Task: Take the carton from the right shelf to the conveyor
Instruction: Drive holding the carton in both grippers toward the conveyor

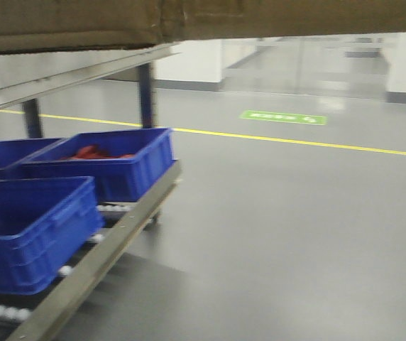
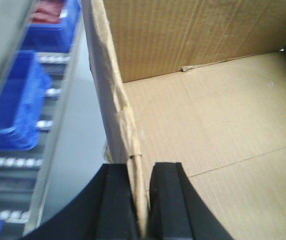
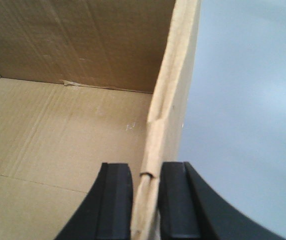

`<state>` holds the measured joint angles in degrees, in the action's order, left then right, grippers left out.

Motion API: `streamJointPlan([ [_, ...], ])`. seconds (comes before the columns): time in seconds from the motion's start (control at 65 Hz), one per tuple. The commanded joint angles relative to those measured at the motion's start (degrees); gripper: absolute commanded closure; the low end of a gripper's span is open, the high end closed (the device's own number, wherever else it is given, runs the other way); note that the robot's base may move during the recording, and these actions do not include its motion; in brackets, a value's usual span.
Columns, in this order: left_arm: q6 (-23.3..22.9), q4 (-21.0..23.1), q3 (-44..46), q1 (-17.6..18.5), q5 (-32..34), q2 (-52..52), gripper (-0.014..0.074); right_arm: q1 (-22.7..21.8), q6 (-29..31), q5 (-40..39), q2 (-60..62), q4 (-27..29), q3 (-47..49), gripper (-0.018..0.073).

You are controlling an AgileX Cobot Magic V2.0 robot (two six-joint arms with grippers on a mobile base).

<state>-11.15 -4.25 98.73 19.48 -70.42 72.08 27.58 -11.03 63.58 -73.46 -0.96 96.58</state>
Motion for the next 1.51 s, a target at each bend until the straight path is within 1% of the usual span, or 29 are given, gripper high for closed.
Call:
streamJointPlan([
  [0.0,0.45,-0.69,0.24,0.23,0.46,-0.92,0.0612,-0.53,0.46,-2.60,0.51,-2.62,0.27,0.0627],
  [1.492,0.45,-0.69,0.24,0.23,0.46,-0.92,0.0612,-0.53,0.46,-2.60,0.51,-2.62,0.27,0.0627],
])
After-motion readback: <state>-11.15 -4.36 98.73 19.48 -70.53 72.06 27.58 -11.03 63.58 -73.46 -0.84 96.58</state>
